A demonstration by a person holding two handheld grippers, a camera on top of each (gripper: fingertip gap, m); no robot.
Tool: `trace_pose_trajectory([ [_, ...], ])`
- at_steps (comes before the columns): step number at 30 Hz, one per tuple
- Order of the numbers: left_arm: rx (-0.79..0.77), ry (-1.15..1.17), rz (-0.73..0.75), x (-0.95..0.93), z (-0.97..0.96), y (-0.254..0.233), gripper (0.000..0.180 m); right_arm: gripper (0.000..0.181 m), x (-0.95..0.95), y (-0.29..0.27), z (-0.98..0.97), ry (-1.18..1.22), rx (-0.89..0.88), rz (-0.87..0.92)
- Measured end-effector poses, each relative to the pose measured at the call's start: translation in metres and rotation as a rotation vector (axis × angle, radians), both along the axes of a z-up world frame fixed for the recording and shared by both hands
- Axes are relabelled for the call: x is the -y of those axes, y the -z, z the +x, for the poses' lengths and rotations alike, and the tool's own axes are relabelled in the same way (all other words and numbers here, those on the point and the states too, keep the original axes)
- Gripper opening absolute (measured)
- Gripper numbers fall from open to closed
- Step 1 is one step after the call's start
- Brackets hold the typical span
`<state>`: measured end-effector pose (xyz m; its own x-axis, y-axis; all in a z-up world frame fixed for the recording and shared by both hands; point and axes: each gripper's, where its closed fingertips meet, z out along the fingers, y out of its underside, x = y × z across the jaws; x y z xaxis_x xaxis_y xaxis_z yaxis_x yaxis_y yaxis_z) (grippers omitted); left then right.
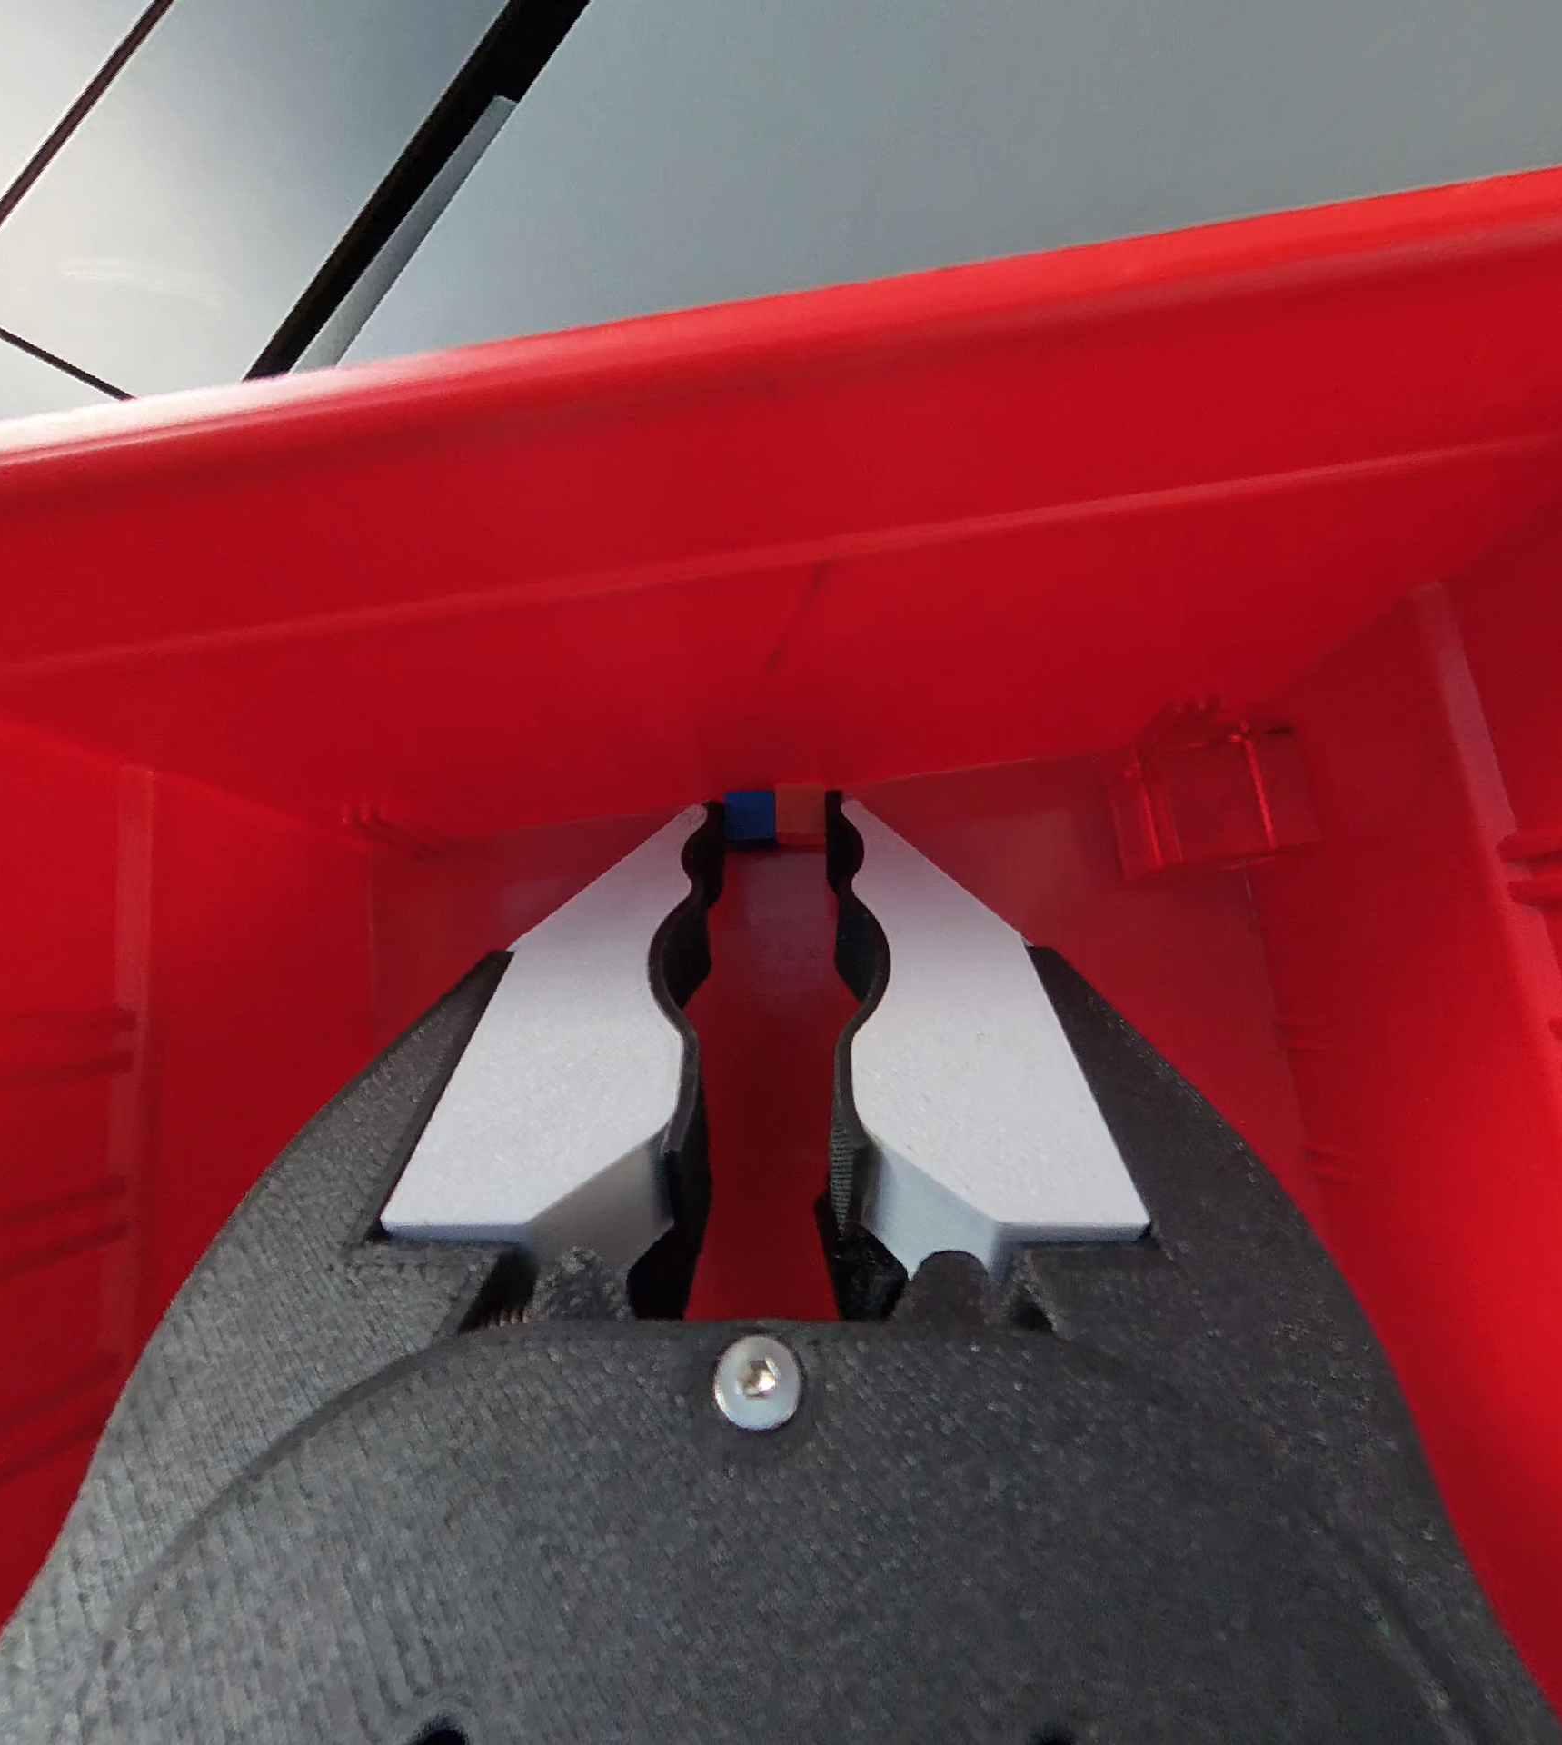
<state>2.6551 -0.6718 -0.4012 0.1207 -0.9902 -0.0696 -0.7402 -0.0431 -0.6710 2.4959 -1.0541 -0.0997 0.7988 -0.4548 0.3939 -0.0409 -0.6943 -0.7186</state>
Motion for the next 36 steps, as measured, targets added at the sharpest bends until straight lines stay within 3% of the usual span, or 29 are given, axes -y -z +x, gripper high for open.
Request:
trace_pose_trajectory([
  [11, -0.037, 0.090, -0.196, 0.031, -0.100, -0.023, 0.020, 0.034, -0.028, 0.027, 0.001, -0.129, -0.083, 0.018],
  [15, -0.034, 0.216, -0.198, 0.042, -0.092, -0.025, 0.053, 0.035, -0.035, 0.027, 0.005, -0.160, -0.086, -0.009],
  [18, 0.102, 0.466, -0.260, 0.064, -0.063, -0.058, 0.049, 0.035, -0.030, 0.025, 0.003, -0.166, -0.082, -0.031],
  [25, 0.022, 1.024, 0.093, 0.092, -0.024, -0.035, 0.042, 0.035, -0.011, 0.040, -0.008, -0.114, -0.139, -0.081],
  [32, 0.024, 1.134, 0.272, 0.093, -0.014, -0.016, 0.040, 0.035, 0.006, 0.056, -0.023, -0.064, -0.207, -0.117],
  [36, -0.031, 1.159, 0.246, 0.088, -0.032, -0.020, 0.028, 0.035, 0.006, 0.059, -0.022, -0.050, -0.223, -0.102],
])
